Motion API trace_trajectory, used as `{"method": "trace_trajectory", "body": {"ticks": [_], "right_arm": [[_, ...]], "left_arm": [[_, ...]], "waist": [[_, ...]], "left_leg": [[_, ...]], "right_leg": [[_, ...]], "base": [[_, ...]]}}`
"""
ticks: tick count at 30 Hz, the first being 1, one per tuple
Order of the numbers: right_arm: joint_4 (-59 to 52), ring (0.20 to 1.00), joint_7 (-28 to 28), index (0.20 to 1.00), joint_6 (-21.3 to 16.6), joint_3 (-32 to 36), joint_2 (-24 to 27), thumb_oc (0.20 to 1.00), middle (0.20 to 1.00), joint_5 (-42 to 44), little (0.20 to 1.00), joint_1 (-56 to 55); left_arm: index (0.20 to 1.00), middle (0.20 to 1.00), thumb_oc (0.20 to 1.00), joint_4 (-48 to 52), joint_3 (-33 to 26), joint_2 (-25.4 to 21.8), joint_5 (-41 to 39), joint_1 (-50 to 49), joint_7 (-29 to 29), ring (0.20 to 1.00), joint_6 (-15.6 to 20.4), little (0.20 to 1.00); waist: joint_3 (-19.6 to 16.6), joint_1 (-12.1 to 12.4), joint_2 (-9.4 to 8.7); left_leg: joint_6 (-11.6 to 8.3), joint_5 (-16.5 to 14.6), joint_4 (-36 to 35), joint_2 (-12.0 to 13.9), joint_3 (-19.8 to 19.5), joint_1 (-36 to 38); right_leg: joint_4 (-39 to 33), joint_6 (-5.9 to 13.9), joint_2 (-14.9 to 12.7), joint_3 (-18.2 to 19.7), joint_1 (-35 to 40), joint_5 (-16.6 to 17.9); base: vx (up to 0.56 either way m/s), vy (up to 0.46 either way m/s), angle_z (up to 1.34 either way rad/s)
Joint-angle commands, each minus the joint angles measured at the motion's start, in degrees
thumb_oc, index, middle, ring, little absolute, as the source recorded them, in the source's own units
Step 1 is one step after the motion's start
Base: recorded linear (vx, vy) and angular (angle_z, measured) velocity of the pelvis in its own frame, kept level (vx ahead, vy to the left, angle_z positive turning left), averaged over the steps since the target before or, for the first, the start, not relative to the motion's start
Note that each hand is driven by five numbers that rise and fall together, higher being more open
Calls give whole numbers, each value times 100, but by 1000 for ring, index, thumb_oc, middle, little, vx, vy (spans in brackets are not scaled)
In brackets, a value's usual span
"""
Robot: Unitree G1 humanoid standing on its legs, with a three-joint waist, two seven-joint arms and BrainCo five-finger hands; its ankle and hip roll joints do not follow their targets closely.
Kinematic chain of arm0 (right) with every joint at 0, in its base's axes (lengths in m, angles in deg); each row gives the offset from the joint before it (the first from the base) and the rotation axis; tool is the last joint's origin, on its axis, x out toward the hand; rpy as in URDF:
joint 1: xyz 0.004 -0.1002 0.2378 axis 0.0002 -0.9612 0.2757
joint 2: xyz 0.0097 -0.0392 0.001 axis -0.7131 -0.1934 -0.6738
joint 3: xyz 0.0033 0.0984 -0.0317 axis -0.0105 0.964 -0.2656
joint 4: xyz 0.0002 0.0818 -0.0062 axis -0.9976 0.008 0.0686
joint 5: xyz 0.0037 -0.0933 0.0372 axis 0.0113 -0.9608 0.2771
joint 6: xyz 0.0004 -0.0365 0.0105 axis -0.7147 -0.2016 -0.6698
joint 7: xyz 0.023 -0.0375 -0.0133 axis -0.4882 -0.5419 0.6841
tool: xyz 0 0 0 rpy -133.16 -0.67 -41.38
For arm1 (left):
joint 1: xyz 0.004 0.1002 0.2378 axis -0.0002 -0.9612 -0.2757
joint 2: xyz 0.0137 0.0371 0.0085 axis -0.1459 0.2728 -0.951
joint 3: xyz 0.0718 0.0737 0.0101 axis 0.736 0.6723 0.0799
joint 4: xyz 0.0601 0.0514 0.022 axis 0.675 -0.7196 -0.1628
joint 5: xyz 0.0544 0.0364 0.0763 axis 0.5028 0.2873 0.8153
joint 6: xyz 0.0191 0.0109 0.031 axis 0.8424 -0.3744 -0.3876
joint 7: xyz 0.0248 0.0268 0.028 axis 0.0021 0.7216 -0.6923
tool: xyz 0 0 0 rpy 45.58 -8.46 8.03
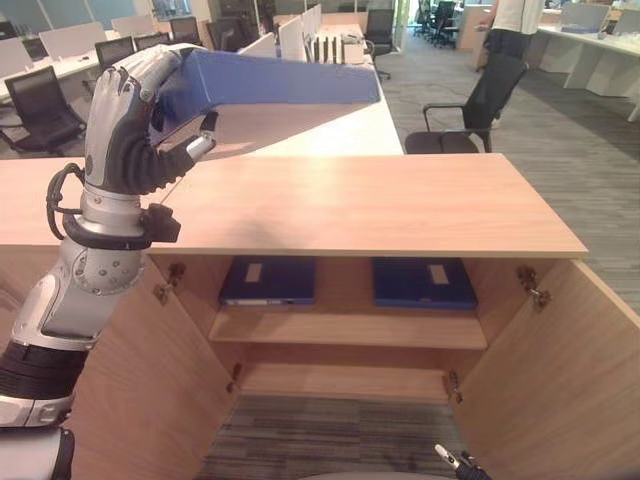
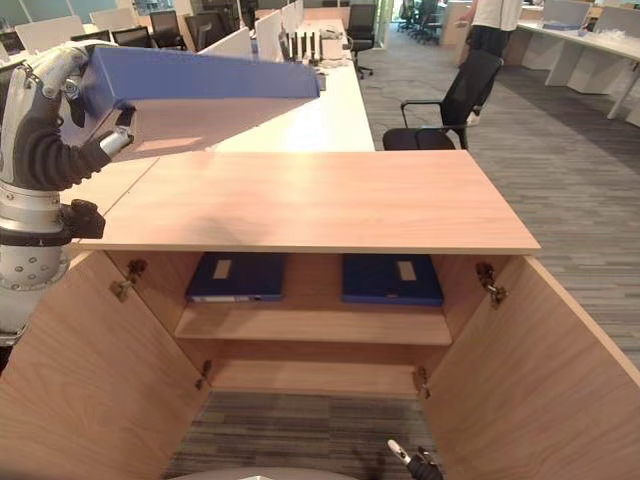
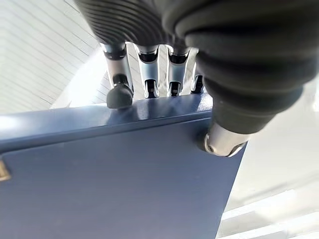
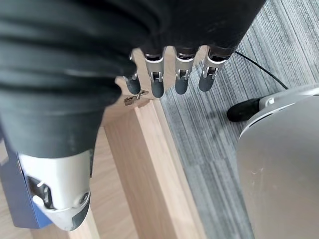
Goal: Put the empty folder in the office cabinet
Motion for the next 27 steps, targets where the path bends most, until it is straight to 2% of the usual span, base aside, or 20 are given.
{"method": "trace_trajectory", "body": {"ticks": [1, 2, 3, 5, 8, 9, 11, 12, 20, 27], "right_arm": [[12, 1000, -9, 1000, -63, 5, -23, 1000, 1000, -80, 1000, 310], [23, 1000, 28, 1000, -32, 16, -22, 1000, 1000, -109, 1000, 376], [24, 1000, 28, 1000, -31, 13, -17, 1000, 1000, -110, 1000, 372], [3, 1000, 56, 1000, 1, 36, -13, 1000, 1000, -148, 1000, 403], [3, 1000, 76, 1000, 29, 37, -11, 1000, 1000, -187, 1000, 406], [-15, 1000, 77, 1000, 57, 32, -6, 1000, 1000, -199, 1000, 405], [-17, 1000, 77, 1000, 58, 30, -5, 1000, 1000, -199, 1000, 404], [2, 1000, 89, 1000, 89, 33, 10, 1000, 1000, -254, 1000, 416], [-32, 1000, 94, 1000, 157, 85, 46, 1000, 1000, -264, 1000, 396], [5, 1000, 97, 1000, 193, 129, 61, 1000, 1000, -262, 1000, 401]], "left_arm": [[200, 200, 200, -41, -379, 31, -1124, 801, 174, 200, 370, 200], [200, 200, 200, 178, -356, 305, -1886, 704, 500, 200, 465, 200], [200, 200, 200, 184, -367, 308, -1899, 692, 514, 200, 462, 200], [200, 200, 200, 368, -361, 518, -2493, 550, 765, 200, 479, 200], [200, 200, 200, 459, -371, 609, -2825, 467, 888, 200, 474, 200], [200, 200, 200, 568, -394, 673, -3156, 361, 1009, 200, 466, 200], [200, 200, 200, 571, -401, 673, -3161, 355, 1015, 200, 465, 200], [200, 200, 200, 664, -431, 766, -3494, 239, 1136, 200, 445, 200], [200, 200, 200, 948, -628, 763, -4586, -572, 1575, 200, 261, 200], [200, 200, 200, 1034, -757, 850, -5083, -1037, 1788, 200, 149, 200]], "waist": [[-11, -89, 42], [17, -59, 54], [13, -62, 53], [37, -42, 63], [49, -28, 68], [65, -11, 67], [63, -14, 69], [71, 5, 68], [128, 104, 70], [151, 141, 72]], "left_leg": [[-134, 218, 93, 110, -132, -362], [-119, 259, 91, 110, -152, -388], [-122, 218, 94, 108, -150, -367], [-113, 262, 92, 105, -168, -406], [-110, 262, 94, 102, -175, -410], [-109, 262, 96, 102, -178, -417], [-109, 262, 96, 103, -178, -417], [-105, 258, 99, 98, -181, -418], [-70, 271, 102, 95, -209, -465], [-53, 265, 107, 85, -213, -468]], "right_leg": [[766, 369, -212, -54, 373, -867], [762, 360, -205, -60, 348, -826], [760, 362, -209, -66, 373, -863], [760, 356, -204, -70, 344, -821], [757, 352, -202, -81, 355, -823], [755, 346, -201, -85, 352, -821], [754, 346, -201, -85, 352, -821], [745, 342, -193, -97, 356, -822], [722, 345, -203, -128, 347, -794], [716, 345, -202, -147, 359, -793]], "base": [[-46, -11, 1], [0, 0, 0], [0, 0, 0], [-8, 0, 2], [-15, 2, 1], [-37, 6, 5], [-6, 0, 2], [0, 0, 0], [-4, 0, 1], [0, 0, 0]]}}
